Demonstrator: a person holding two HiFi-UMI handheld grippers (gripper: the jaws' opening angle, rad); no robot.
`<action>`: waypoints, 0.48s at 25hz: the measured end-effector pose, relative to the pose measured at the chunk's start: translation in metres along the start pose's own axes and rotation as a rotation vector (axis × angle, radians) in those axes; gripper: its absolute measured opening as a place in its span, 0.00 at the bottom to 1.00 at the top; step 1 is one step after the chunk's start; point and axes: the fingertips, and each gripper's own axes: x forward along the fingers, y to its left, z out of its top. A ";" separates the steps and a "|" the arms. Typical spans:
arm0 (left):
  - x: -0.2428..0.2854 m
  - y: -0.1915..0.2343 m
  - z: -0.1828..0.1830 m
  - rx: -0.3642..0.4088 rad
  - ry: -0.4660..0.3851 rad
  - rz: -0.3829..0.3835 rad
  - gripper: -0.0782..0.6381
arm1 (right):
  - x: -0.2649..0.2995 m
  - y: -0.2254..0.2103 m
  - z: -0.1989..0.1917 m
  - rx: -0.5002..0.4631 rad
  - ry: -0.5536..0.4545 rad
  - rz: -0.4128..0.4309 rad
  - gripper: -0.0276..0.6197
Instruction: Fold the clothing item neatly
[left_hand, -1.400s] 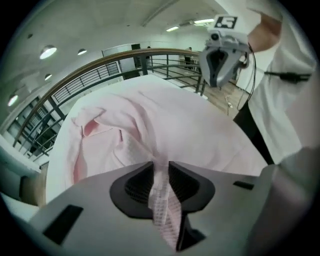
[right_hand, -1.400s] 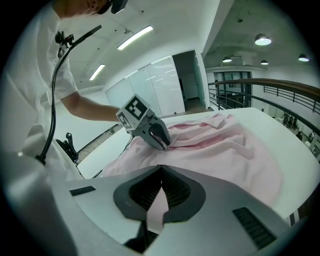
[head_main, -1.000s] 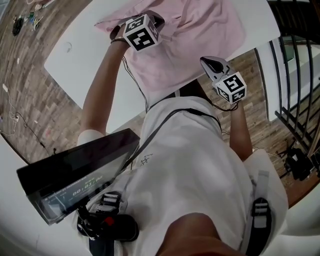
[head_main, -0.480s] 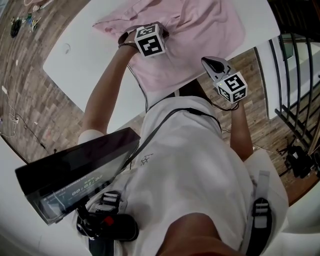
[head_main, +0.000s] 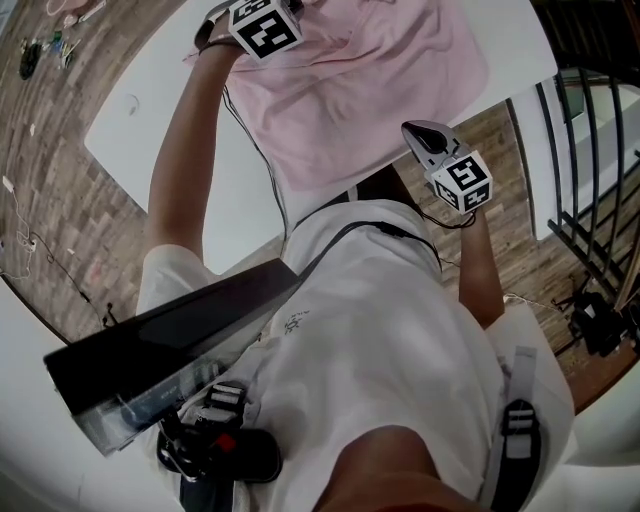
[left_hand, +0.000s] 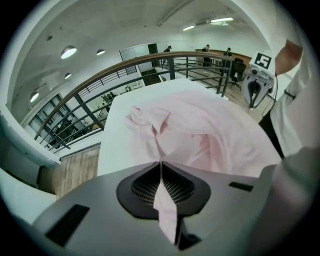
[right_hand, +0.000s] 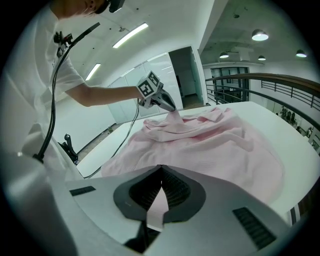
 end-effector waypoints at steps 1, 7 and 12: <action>0.009 0.008 -0.004 0.005 0.015 0.011 0.13 | 0.000 0.001 -0.002 0.002 0.008 0.000 0.05; 0.022 0.049 -0.009 -0.104 -0.035 0.173 0.39 | 0.003 0.006 -0.005 0.014 0.026 0.006 0.05; -0.020 0.013 -0.014 -0.108 -0.084 0.060 0.42 | 0.010 0.003 0.000 0.006 0.015 0.027 0.05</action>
